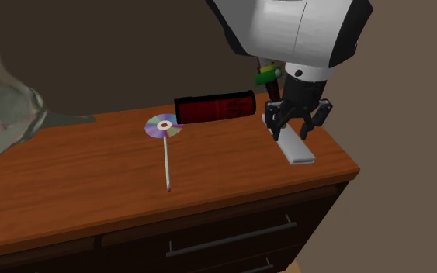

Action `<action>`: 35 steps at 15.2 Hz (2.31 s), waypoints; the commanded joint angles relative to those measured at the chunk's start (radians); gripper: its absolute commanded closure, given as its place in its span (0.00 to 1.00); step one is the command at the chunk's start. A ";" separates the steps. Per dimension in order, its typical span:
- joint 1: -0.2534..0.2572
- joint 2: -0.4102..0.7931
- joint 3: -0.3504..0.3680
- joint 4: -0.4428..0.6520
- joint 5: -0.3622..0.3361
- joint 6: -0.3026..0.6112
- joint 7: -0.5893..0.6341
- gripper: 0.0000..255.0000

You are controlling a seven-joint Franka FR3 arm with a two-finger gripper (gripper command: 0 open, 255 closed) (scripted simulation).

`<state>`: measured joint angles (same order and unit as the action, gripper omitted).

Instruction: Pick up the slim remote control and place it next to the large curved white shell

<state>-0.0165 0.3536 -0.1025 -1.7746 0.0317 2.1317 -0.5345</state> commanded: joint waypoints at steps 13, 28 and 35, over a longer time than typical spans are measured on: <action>0.003 -0.062 -0.003 0.104 -0.008 -0.164 0.006 1.00; 0.001 -0.084 -0.004 0.275 -0.011 -0.358 0.007 1.00; -0.001 -0.076 -0.005 0.382 -0.011 -0.456 0.007 1.00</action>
<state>-0.0168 0.2768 -0.1075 -1.4106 0.0210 1.6925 -0.5277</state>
